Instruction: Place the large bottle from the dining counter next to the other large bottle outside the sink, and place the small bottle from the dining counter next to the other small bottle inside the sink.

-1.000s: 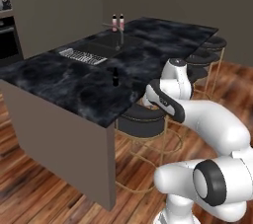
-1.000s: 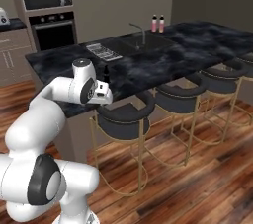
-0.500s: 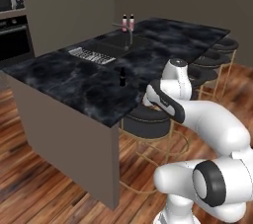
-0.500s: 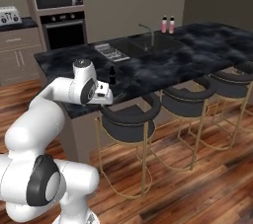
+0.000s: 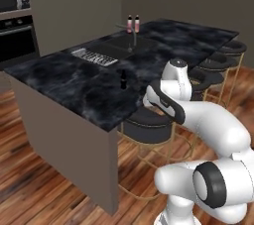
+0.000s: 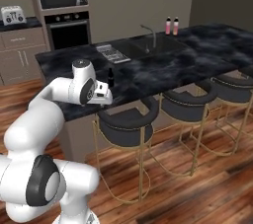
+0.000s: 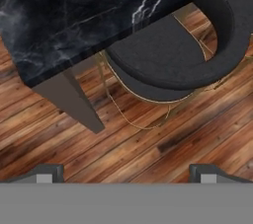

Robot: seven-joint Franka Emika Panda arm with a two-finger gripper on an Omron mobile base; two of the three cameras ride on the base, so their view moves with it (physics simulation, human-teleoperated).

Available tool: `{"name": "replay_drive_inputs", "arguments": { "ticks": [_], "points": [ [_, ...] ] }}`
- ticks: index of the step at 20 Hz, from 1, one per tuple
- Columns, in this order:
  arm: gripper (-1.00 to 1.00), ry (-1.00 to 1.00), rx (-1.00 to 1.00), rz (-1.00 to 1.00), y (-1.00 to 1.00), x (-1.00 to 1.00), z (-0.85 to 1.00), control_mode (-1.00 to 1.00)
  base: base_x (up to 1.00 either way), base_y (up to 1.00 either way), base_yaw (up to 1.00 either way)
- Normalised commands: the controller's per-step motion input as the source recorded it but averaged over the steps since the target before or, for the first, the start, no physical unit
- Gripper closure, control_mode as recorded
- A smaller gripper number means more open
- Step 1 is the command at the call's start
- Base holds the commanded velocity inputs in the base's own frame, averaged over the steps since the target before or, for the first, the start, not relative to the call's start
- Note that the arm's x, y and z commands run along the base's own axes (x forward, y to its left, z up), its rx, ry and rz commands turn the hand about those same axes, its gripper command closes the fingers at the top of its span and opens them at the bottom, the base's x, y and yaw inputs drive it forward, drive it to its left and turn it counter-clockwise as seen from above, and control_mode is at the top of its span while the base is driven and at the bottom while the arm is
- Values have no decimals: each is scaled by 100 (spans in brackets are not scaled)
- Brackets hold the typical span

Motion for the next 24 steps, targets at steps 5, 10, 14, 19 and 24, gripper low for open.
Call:
{"name": "replay_drive_inputs", "arguments": {
  "ticks": [5, 10, 14, 19, 24],
  "points": [
    [-100, 0, 0, 0, 0, 0, 0, 100, 56, -19, 4],
    [-100, 0, 0, 0, 0, 0, 0, 100, 44, -3, 3],
    [-100, 0, 0, 0, 0, 0, 0, 100, 23, 0, 6],
    [-100, 0, 0, 0, 0, 0, 0, 100, 23, 0, 8],
    [-100, 0, 0, 0, 0, 0, 0, 100, 32, 0, 8]
  ]
}}
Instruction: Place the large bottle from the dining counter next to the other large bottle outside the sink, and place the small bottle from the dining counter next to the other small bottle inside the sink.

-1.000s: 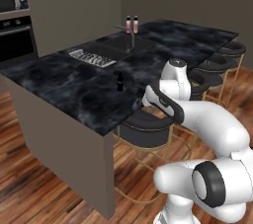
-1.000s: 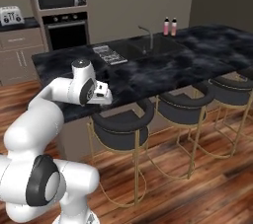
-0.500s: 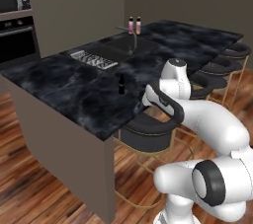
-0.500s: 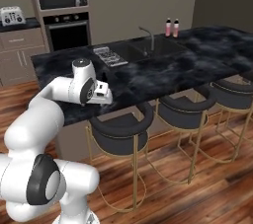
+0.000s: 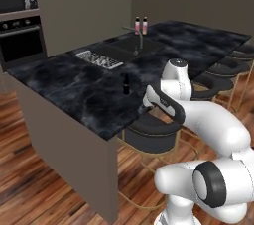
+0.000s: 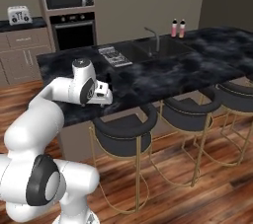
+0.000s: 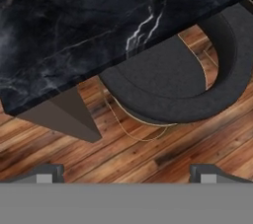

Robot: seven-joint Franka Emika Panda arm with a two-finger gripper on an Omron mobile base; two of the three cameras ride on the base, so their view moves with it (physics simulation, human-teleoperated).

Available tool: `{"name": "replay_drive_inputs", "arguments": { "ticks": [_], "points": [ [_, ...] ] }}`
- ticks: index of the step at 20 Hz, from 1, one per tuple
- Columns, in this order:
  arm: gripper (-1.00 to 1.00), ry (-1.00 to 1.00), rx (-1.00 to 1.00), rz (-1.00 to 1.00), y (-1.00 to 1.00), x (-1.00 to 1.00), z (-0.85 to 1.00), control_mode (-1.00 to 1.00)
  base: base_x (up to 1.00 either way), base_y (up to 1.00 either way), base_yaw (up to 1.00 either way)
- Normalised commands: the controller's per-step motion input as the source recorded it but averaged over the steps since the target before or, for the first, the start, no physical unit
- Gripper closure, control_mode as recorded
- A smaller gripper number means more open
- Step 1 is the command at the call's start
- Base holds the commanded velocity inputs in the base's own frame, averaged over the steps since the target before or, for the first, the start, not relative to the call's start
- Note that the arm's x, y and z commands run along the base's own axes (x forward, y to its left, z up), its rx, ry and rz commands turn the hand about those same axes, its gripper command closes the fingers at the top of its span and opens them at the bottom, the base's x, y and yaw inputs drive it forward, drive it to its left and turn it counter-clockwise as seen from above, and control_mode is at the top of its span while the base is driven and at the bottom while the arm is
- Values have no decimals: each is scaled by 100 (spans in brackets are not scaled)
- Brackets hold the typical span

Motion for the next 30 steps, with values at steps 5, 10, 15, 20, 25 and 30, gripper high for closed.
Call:
{"name": "replay_drive_inputs", "arguments": {
  "ticks": [5, 10, 15, 20, 25, 30],
  "points": [
    [-100, 0, 0, 0, 0, 0, 0, 100, 39, 0, 6],
    [-100, 0, 0, 0, 0, 0, 0, 100, 41, 0, 4],
    [-100, 0, 0, 0, 0, 0, 0, 100, 49, 0, 2],
    [-100, 0, 0, 0, 0, 0, 0, 100, 49, 0, 1],
    [-100, 0, 0, 0, 0, 0, 0, 100, 49, 0, 0],
    [-100, 0, 0, 0, 0, 0, 0, 100, 44, 0, 0]
  ]
}}
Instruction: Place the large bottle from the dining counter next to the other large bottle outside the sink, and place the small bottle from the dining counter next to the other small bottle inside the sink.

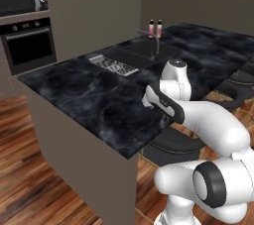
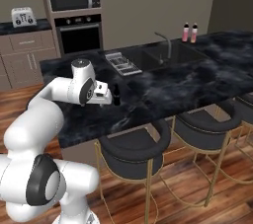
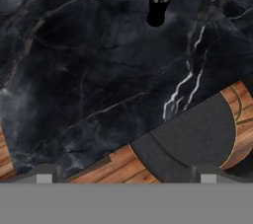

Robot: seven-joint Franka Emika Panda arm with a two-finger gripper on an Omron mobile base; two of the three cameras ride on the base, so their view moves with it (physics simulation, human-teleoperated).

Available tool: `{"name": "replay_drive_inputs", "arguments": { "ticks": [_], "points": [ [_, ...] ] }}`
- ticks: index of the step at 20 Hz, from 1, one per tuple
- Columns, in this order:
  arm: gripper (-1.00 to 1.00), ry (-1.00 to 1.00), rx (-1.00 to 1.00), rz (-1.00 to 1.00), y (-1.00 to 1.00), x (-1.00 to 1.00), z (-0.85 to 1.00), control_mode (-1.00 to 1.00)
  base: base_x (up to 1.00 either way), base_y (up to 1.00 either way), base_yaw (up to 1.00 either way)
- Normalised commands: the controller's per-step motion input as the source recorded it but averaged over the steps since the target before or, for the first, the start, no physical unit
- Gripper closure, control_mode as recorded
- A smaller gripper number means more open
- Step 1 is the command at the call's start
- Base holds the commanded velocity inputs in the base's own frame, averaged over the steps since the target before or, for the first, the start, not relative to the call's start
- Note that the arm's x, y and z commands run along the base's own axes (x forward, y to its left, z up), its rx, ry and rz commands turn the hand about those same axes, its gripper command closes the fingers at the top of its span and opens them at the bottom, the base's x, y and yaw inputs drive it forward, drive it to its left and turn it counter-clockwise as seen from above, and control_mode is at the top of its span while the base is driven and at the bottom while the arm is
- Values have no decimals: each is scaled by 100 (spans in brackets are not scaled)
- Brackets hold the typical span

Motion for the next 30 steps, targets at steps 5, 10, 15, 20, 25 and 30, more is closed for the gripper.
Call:
{"name": "replay_drive_inputs", "arguments": {
  "ticks": [5, 10, 15, 20, 25, 30],
  "points": [
    [-100, 0, 0, 0, 0, 0, 0, 100, 34, 0, 1],
    [-100, 0, 0, 0, 0, 0, 0, 100, 22, 0, 0],
    [-100, 0, 0, 0, 0, 0, 0, 100, 24, 0, 0],
    [-100, 0, 0, 0, 0, 0, 0, 100, 23, 0, 0],
    [-100, 1, 1, 0, 0, 14, -7, -100, 3, 0, 0],
    [-100, 0, 0, 0, 0, 8, -1, -100, 0, 0, 0]
  ]
}}
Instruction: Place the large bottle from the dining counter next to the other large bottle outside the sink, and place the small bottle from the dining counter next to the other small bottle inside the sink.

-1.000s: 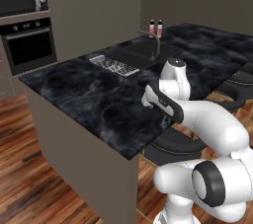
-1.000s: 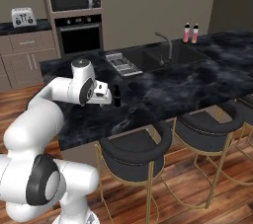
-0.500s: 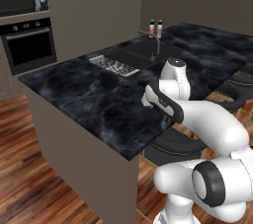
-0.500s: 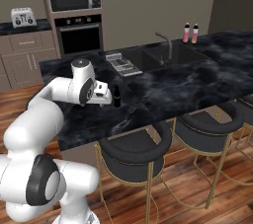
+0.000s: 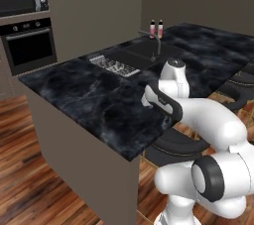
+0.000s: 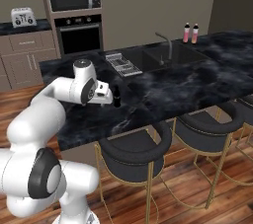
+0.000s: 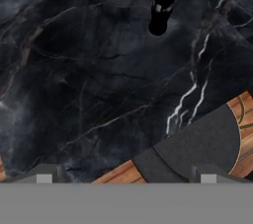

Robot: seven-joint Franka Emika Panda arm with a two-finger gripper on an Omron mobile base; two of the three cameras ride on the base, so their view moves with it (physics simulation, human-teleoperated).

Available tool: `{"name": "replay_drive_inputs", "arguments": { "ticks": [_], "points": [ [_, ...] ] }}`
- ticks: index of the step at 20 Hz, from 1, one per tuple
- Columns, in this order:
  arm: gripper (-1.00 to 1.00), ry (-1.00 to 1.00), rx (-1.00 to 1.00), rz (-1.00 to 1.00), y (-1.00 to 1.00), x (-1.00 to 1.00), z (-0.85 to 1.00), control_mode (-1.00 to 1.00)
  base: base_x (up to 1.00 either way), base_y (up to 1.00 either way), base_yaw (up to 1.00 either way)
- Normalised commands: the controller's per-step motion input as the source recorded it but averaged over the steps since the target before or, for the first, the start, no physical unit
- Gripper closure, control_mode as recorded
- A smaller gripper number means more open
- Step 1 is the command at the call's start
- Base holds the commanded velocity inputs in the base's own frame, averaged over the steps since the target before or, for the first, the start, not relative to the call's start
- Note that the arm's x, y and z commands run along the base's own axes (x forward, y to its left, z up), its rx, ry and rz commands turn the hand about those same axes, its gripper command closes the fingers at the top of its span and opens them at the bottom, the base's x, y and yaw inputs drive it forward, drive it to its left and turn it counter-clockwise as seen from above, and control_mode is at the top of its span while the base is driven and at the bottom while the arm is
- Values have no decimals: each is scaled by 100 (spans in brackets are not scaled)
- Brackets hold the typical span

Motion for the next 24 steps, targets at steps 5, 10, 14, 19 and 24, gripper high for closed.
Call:
{"name": "replay_drive_inputs", "arguments": {
  "ticks": [5, 10, 14, 19, 24],
  "points": [
    [-100, 0, 0, 0, -3, 7, 0, -100, 0, 0, 0],
    [-100, 0, 0, 0, -5, 8, 0, -100, 0, 0, 0],
    [-100, 0, 0, 0, -9, 15, 0, -100, 0, 0, 0],
    [-100, 0, 0, 0, -11, 15, 0, -100, 0, 0, 0],
    [-100, 0, 0, 0, -6, 20, 0, -100, 0, 0, 0]
  ]
}}
